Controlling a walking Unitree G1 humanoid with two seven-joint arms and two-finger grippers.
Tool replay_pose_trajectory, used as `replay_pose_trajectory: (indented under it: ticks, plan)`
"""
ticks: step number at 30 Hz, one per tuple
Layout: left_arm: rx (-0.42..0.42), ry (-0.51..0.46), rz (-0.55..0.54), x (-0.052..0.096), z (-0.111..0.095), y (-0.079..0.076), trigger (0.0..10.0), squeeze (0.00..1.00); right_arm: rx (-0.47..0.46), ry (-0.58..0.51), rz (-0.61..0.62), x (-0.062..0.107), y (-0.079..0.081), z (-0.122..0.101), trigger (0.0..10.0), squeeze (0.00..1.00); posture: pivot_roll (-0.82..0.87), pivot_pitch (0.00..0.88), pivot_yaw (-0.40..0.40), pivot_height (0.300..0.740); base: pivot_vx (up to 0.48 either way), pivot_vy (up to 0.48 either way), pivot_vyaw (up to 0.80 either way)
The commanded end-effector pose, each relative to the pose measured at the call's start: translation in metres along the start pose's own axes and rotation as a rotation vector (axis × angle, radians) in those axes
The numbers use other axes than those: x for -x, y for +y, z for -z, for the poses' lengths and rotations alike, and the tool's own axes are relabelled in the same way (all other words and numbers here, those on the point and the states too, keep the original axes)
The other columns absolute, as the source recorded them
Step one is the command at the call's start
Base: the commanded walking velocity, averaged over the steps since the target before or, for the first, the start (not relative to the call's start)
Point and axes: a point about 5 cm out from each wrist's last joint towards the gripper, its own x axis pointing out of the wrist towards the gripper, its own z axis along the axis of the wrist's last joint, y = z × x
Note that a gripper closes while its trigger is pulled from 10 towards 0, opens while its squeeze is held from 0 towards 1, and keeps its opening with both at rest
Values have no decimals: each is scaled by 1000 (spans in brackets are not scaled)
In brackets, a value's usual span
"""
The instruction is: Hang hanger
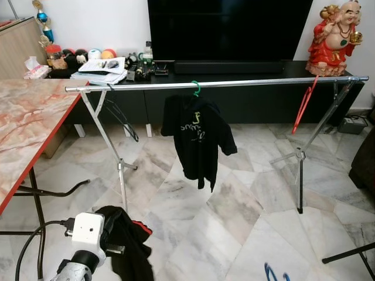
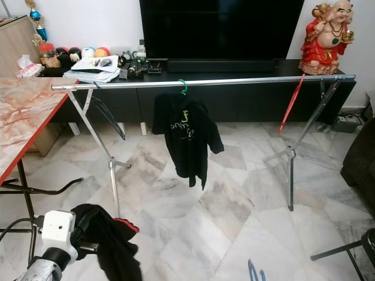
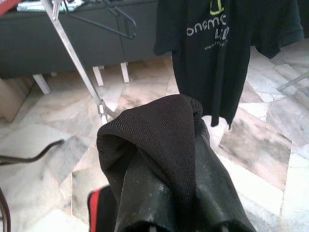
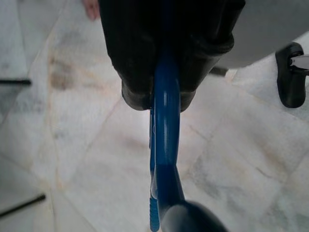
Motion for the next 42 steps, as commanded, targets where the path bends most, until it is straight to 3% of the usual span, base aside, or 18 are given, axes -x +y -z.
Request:
replay_pose_trajectory:
  ticks: [1, 5, 15, 27, 42]
  plan:
    - [8, -39, -5, -1, -10, 2, 10000, 0, -26, -6, 10, 1, -2, 1, 10000, 0, 142, 0, 22, 740, 0, 0, 0]
    - [8, -36, -7, -1, -12, 4, 10000, 0, -21, -12, -14, 1, 0, 2, 10000, 0, 144, 0, 23, 740, 0, 0, 0]
    - [18, -41, -25, -2, -17, 4, 10000, 0, -23, -48, -34, -3, 4, -13, 10000, 0, 162, 31, 17, 740, 0, 0, 800]
    - [5, -35, -21, -3, -18, 4, 10000, 0, -49, -31, -36, -4, 6, -12, 10000, 0, 162, 47, 16, 740, 0, 0, 772]
    - [6, -16, -12, -4, -17, 0, 10000, 0, -139, -22, -8, -4, 3, -12, 10000, 0, 167, 55, 10, 740, 0, 37, 0]
